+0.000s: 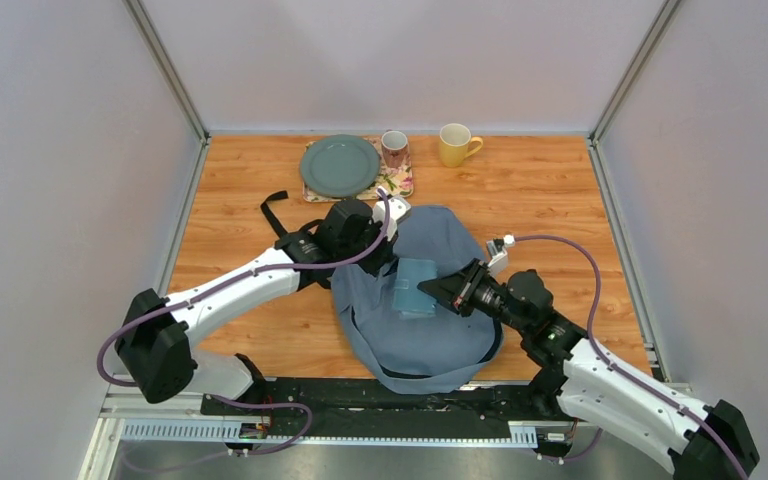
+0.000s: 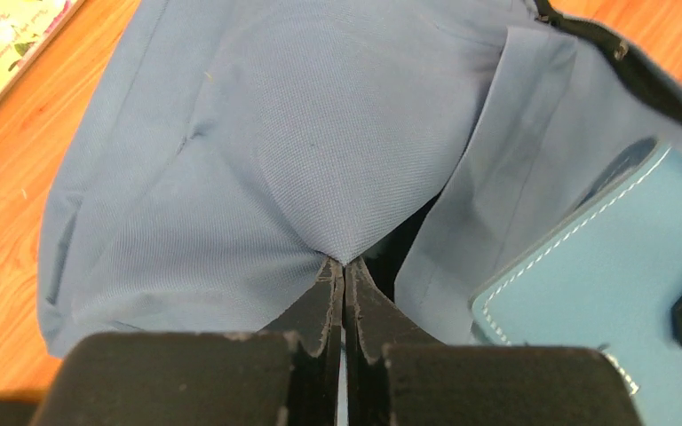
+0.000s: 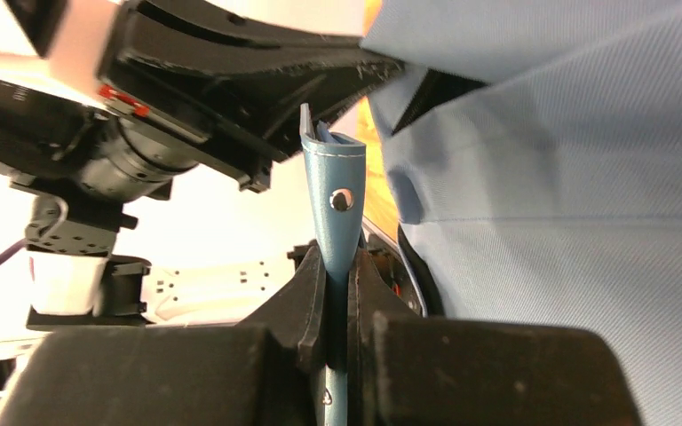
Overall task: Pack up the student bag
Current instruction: Place the personal item in the student bag.
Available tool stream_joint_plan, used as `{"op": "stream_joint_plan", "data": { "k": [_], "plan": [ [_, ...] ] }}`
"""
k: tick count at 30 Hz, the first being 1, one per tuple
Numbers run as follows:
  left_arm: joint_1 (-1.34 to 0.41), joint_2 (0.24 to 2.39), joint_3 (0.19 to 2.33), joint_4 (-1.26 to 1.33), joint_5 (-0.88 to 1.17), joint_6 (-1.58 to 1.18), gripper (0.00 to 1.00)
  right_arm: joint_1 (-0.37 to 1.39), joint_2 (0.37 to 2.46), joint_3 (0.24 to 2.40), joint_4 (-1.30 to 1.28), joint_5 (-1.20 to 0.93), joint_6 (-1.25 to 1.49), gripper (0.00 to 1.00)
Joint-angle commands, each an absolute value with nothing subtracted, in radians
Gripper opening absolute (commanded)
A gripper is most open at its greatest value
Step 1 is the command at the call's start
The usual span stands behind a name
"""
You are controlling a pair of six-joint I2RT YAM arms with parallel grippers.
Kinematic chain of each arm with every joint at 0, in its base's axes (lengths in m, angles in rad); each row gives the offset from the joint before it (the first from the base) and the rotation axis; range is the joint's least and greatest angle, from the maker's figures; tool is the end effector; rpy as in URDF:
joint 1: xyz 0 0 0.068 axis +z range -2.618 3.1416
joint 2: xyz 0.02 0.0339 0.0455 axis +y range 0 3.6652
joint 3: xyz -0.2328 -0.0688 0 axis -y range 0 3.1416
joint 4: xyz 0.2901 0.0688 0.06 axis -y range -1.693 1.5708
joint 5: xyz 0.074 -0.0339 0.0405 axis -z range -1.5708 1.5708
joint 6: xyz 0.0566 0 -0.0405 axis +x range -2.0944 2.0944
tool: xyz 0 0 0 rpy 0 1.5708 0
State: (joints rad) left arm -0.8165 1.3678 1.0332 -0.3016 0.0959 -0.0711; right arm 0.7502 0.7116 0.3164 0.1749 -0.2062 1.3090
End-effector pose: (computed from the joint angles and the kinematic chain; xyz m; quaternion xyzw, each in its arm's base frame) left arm 0.2505 -0.2745 0.2255 0.3448 0.8227 -0.2318 0.3880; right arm 0.1829 0.1863 0.1809 0.1523 0.7640 0.5743 0.2515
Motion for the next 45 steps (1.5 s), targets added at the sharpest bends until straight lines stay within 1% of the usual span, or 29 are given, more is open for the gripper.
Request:
{"op": "stream_joint_plan", "data": {
  "k": [1,3,4,6,8,10,15,18,23,27,33,34,37,39,40,42,43,45],
  "plan": [
    [-0.788,1.292,1.083,-0.233,0.181,-0.144,0.0,0.712,0.728,0.344,0.222,-0.173,1.281,0.0],
    [-0.785,1.287,1.072,-0.218,0.189,-0.17,0.0,0.689,0.779,0.327,0.259,-0.201,1.292,0.0],
    [-0.782,1.281,1.06,-0.2,0.195,-0.179,0.0,0.686,0.84,0.318,0.302,-0.219,1.298,0.0],
    [-0.775,1.273,1.052,-0.183,0.202,-0.21,0.0,0.686,0.902,0.298,0.328,-0.236,1.318,0.0],
    [-0.769,1.269,1.048,-0.17,0.201,-0.236,0.0,0.689,0.985,0.273,0.409,-0.3,1.331,0.0],
    [-0.756,1.264,1.045,-0.158,0.218,-0.255,0.0,0.698,1.04,0.259,0.442,-0.305,1.336,0.0],
    [-0.747,1.256,1.035,-0.143,0.238,-0.294,0.0,0.706,1.075,0.251,0.462,-0.301,1.336,0.0],
    [-0.746,1.259,1.023,-0.135,0.291,-0.296,0.0,0.695,1.078,0.27,0.44,-0.273,1.322,0.0],
    [-0.744,1.241,0.966,-0.08,0.442,-0.313,0.0,0.658,1.146,0.317,0.617,-0.324,1.362,0.0],
    [-0.746,1.218,0.937,-0.095,0.485,-0.316,0.0,0.623,1.195,0.363,0.646,-0.336,1.367,0.0],
    [-0.744,1.178,0.873,-0.078,0.555,-0.35,0.0,0.522,1.294,0.324,0.807,-0.341,1.449,0.0],
    [-0.744,1.175,0.867,-0.058,0.574,-0.357,0.0,0.517,1.307,0.318,0.875,-0.324,1.457,0.0],
    [-0.746,1.177,0.854,-0.034,0.6,-0.385,0.0,0.529,1.324,0.29,0.971,-0.267,1.488,0.0],
    [-0.745,1.177,0.853,-0.031,0.598,-0.396,0.0,0.566,1.289,0.262,1.012,-0.12,1.474,0.0],
    [-0.746,1.178,0.854,-0.029,0.598,-0.399,0.0,0.583,1.269,0.252,1.003,-0.021,1.46,0.0],
    [-0.746,1.181,0.857,-0.022,0.606,-0.413,0.0,0.646,1.206,0.261,0.95,0.107,1.424,0.0],
    [-0.746,1.186,0.859,-0.02,0.61,-0.419,0.0,0.664,1.187,0.294,0.863,0.189,1.387,0.0],
    [-0.745,1.192,0.862,-0.021,0.604,-0.423,0.0,0.731,1.161,0.325,0.801,0.279,1.373,0.0]
  ]
}}
